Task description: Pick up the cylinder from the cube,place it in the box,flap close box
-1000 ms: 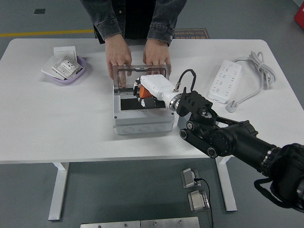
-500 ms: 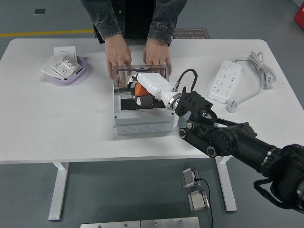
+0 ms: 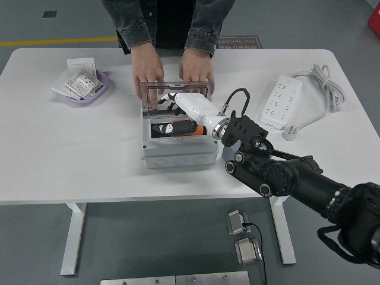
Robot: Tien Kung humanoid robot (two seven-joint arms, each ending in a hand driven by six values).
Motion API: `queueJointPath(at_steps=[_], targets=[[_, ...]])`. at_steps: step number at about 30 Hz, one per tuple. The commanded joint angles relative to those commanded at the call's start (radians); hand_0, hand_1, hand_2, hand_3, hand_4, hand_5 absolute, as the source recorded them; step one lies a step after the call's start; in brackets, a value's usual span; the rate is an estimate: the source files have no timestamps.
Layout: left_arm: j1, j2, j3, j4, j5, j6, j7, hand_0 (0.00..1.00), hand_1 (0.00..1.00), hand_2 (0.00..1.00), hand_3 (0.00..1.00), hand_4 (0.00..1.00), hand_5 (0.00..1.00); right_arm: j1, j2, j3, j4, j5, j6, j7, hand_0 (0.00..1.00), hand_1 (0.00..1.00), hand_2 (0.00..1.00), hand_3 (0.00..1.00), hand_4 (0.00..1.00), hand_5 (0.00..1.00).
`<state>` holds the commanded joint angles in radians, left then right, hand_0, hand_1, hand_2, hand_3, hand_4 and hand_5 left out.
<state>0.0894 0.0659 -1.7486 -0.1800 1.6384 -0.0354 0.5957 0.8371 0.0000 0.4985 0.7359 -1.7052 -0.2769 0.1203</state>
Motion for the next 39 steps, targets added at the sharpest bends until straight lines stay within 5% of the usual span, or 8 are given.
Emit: queueJointPath(at_steps=[10, 21, 23, 27, 28, 32, 34, 39], targets=[[0.003, -0.004, -0.003, 0.000, 0.013, -0.004, 0.000, 0.706, 0.707, 0.645, 0.700, 0.750, 0.538, -0.016, -0.005, 0.041, 0.089, 0.005, 0.017, -0.023, 0.725, 0.563, 0.628, 0.791, 0.998, 0.623], [0.014, -0.007, -0.001, 0.000, 0.003, -0.002, -0.002, 0.706, 0.707, 0.644, 0.698, 0.749, 0.538, -0.044, -0.138, 0.134, 0.316, 0.065, 0.111, -0.102, 0.710, 0.561, 0.628, 0.787, 0.998, 0.631], [0.014, -0.008, -0.002, 0.000, 0.004, -0.002, -0.002, 0.705, 0.706, 0.645, 0.699, 0.749, 0.538, -0.032, -0.154, 0.163, 0.338, 0.071, 0.126, -0.108, 0.641, 0.563, 0.626, 0.765, 0.993, 0.636], [0.013, -0.007, -0.004, 0.000, 0.006, -0.002, -0.002, 0.705, 0.706, 0.645, 0.699, 0.749, 0.538, -0.003, -0.161, 0.200, 0.326, 0.082, 0.142, -0.109, 0.641, 0.563, 0.626, 0.765, 0.993, 0.636], [0.012, -0.006, -0.004, 0.000, 0.007, -0.002, -0.002, 0.705, 0.707, 0.644, 0.698, 0.748, 0.538, 0.008, -0.160, 0.206, 0.313, 0.087, 0.145, -0.108, 0.522, 0.553, 0.623, 0.672, 0.995, 0.640], [0.010, -0.006, -0.004, 0.000, 0.008, -0.002, -0.001, 0.705, 0.707, 0.644, 0.698, 0.748, 0.538, 0.042, -0.150, 0.208, 0.260, 0.102, 0.151, -0.101, 0.522, 0.553, 0.623, 0.672, 0.995, 0.640], [0.008, -0.004, -0.005, 0.000, 0.010, -0.002, -0.001, 0.705, 0.707, 0.644, 0.697, 0.748, 0.535, 0.069, -0.131, 0.191, 0.215, 0.114, 0.151, -0.095, 0.435, 0.560, 0.621, 0.641, 0.992, 0.639], [0.005, -0.002, -0.006, 0.000, 0.014, -0.003, 0.000, 0.705, 0.707, 0.644, 0.697, 0.748, 0.535, 0.112, -0.085, 0.145, 0.107, 0.133, 0.150, -0.081, 0.435, 0.560, 0.621, 0.641, 0.992, 0.639]])
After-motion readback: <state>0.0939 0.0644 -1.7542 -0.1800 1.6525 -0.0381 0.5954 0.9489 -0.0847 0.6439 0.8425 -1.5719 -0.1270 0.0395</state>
